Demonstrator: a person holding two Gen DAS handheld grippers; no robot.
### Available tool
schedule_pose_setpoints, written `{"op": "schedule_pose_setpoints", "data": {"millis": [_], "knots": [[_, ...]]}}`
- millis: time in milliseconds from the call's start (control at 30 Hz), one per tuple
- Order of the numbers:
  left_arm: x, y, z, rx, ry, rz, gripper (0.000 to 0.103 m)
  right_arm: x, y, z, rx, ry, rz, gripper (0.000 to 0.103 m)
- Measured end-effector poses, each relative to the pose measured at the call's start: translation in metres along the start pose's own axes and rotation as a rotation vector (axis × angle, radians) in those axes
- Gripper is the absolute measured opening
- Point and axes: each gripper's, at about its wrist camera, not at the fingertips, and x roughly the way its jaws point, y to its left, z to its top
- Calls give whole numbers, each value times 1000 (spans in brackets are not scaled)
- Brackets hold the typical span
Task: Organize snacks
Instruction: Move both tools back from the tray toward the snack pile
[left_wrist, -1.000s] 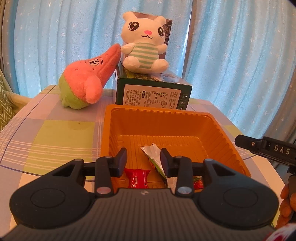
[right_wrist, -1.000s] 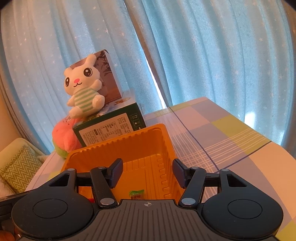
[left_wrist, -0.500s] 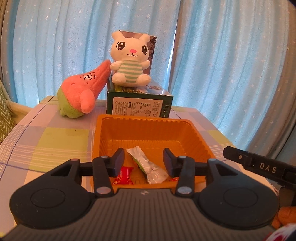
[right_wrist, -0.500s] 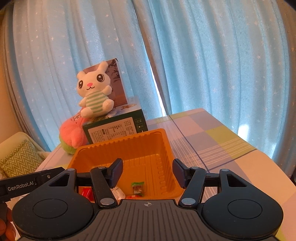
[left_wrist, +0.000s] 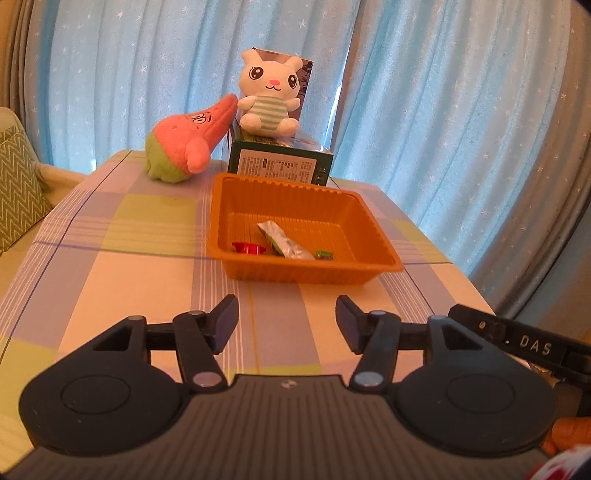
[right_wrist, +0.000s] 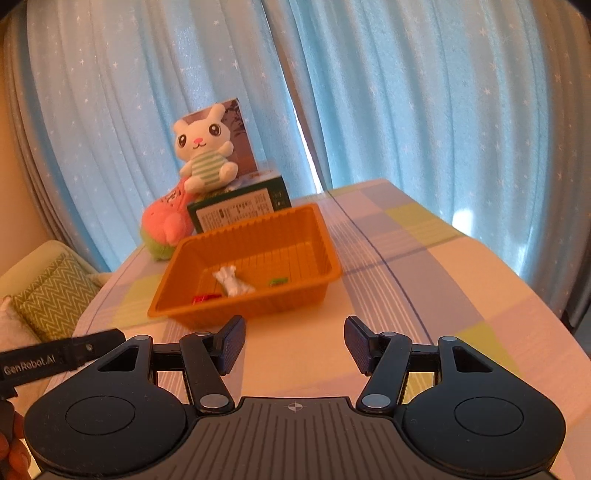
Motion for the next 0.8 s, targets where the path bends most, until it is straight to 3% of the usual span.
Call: {"op": "schedule_pose_setpoints", "data": {"millis": [133,433,800], "knots": [[-31,-2,-17,20,2,13,62,-29,1,-21,20,26,-9,59],[-81,2,-51,36,36,39,64,-74,12,-55,-6,54,-13,60],[-100,0,-91,122,107,43,65,-90,24,-89,-40,103,-10,59]]}}
